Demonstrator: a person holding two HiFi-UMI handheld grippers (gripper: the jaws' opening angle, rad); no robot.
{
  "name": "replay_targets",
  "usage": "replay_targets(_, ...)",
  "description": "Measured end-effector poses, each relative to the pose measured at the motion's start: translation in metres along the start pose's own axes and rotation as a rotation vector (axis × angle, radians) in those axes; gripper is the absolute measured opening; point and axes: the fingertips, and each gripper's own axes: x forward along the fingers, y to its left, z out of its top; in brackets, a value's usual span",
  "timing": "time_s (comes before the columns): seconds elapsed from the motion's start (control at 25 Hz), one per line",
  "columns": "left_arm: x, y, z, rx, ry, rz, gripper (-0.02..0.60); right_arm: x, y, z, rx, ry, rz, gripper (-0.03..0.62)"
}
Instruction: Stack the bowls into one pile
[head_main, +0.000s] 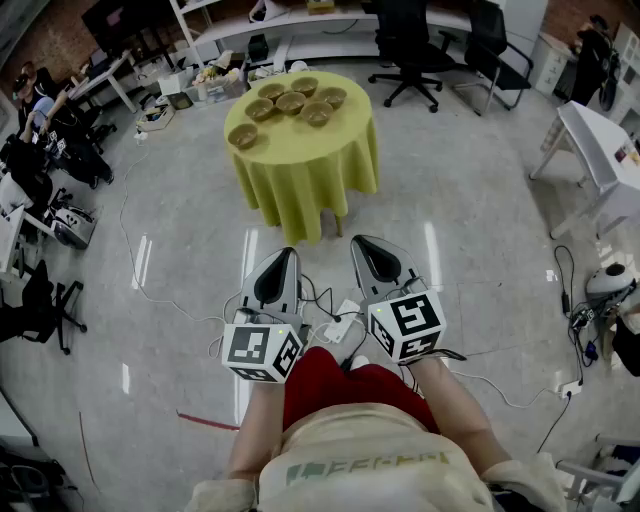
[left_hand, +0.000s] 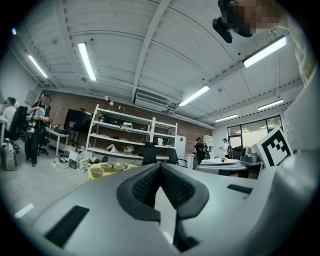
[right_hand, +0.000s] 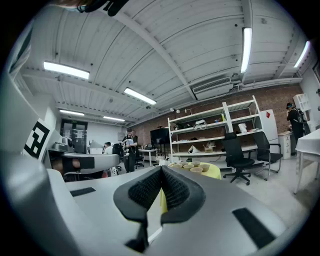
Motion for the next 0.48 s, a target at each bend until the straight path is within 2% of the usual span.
replay_targets(0.28,-0.009,-0.002,-0.005,0.010,-0.006,0.022,0.023,-0.004,0.003,-0.018,0.005,0.022,-0.003,0.035)
replay_targets(0.48,-0.010,0.007,-0.007,-0.015,-0.006,0.035,0.023,0.000,0.007,-0.021,-0.019,0.030,0.022,0.037)
